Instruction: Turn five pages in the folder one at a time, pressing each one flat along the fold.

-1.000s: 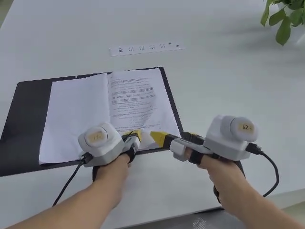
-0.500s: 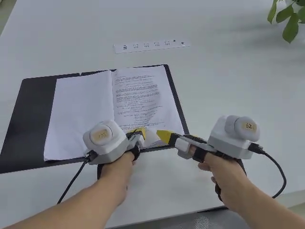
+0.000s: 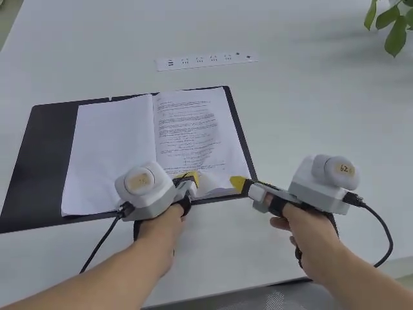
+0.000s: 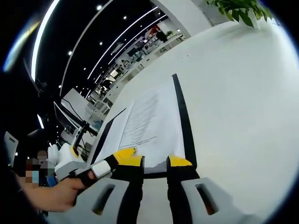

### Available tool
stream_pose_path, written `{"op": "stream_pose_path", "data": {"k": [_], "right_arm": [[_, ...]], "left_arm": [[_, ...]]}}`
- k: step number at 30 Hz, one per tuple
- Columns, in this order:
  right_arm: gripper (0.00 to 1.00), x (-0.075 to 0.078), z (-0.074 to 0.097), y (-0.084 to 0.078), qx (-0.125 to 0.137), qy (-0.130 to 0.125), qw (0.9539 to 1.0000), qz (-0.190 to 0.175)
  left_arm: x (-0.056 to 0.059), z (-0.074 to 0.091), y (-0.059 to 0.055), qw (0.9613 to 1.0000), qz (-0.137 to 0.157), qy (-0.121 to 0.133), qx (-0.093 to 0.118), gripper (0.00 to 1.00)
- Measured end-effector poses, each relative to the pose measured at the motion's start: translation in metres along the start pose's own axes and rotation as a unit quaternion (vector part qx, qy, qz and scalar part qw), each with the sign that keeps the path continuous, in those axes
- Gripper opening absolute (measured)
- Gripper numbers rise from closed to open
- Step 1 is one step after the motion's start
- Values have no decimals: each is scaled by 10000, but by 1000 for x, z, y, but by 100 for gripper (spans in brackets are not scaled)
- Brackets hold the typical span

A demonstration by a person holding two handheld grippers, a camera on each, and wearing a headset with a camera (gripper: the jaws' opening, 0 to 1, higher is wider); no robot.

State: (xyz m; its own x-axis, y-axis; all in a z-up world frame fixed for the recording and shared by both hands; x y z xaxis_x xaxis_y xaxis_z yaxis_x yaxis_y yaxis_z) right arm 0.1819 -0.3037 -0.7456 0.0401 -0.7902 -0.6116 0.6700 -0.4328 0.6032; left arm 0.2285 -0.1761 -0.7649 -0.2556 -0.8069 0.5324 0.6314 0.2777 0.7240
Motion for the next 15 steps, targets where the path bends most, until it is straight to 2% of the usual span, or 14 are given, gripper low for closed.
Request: {"op": "stream_pose_path", "data": {"k": [4,6,8,15], "right_arm": [[4,11,-2,0,11,-270,9994,-200],[0,12,-2,-1,15,-294,9993,-239],[0,13,-3,-3,44,-298,9984,-470],[0,9,-1,-2,195,-334,9985,-392]], "left_arm": [[0,0,0,10000,-13,0,-3,0],[0,0,0,10000,-31,2,-7,0],[1,0,0,10000,-39,1,-13,0],[1,0,0,10000,-87,-3,-36,0]]}}
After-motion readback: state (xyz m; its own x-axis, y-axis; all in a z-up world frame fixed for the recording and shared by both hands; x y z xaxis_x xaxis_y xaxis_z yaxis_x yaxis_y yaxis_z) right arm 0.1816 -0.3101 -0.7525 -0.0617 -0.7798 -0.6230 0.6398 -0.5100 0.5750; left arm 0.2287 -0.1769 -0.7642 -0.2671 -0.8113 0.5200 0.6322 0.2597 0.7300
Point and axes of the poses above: the centre of the closed fingertips' face, and the gripper's own axes: z roughly backward along the fingers, x roughly to its right, y roughly out of its top, the point moved 4 cm from there along z, roughly backward along the fingers, and after that the axes turned 2 degrees about -y, right-handed, at the moved point
